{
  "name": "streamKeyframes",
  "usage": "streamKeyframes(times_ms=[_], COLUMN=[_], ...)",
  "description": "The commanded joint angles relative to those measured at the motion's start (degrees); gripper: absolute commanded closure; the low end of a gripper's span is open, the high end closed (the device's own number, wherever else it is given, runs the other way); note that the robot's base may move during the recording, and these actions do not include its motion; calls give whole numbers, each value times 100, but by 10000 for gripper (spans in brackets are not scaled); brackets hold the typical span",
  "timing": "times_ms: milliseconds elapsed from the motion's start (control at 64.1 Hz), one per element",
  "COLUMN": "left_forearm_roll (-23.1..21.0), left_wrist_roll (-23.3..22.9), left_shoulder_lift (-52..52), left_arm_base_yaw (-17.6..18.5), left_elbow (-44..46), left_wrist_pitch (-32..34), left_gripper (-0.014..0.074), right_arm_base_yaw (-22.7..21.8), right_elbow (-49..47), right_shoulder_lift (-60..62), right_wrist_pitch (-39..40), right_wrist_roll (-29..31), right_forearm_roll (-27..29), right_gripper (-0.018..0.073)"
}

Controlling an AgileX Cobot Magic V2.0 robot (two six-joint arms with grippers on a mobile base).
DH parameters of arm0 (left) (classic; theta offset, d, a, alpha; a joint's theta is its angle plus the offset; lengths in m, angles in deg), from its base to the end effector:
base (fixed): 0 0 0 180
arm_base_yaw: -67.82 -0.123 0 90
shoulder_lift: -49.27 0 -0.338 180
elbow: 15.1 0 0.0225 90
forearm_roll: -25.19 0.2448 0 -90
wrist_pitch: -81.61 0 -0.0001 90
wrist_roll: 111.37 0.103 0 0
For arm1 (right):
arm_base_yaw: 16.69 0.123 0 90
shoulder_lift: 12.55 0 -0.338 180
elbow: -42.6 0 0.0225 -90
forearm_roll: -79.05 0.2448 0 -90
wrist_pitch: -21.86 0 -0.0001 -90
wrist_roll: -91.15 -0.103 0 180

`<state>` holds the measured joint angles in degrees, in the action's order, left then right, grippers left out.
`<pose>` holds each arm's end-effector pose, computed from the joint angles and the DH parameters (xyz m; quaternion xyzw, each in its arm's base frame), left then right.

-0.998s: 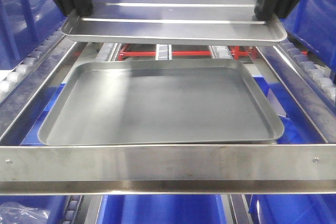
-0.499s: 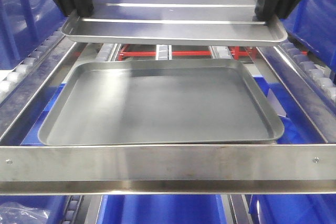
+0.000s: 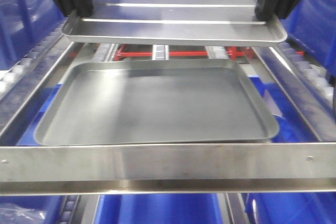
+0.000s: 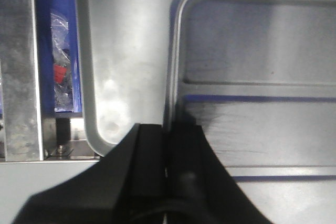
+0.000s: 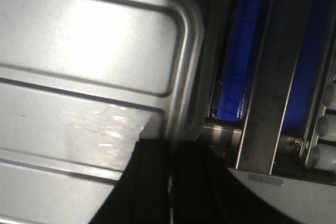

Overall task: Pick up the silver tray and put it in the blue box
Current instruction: 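Drive the base backward and turn while holding the silver tray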

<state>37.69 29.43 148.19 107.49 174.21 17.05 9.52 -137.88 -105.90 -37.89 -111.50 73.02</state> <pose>0.2760 -0.2027 0.3905 0.0276 0.9688 -0.0590 0.2391 0.2847 0.1297 0.3796 -0.0451 0.9693 0.0518 0.2360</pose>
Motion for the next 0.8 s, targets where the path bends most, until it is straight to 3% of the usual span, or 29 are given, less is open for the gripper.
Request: streamKeyframes(times_ms=[0,779], left_forearm_roll=[412,412], left_wrist_roll=[-42,-42], left_shoulder_lift=[-235,-235], left_arm_base_yaw=[-2,-2], left_elbow=[183,183], left_wrist_pitch=[52,52], left_gripper=[701,701], right_arm_base_yaw=[-9,-9], right_elbow=[-162,-162], right_shoulder_lift=[267,267], right_wrist_pitch=[-107,-107], right_wrist_roll=[116,116], right_forearm_roll=[-390,-390], right_gripper=[503,503])
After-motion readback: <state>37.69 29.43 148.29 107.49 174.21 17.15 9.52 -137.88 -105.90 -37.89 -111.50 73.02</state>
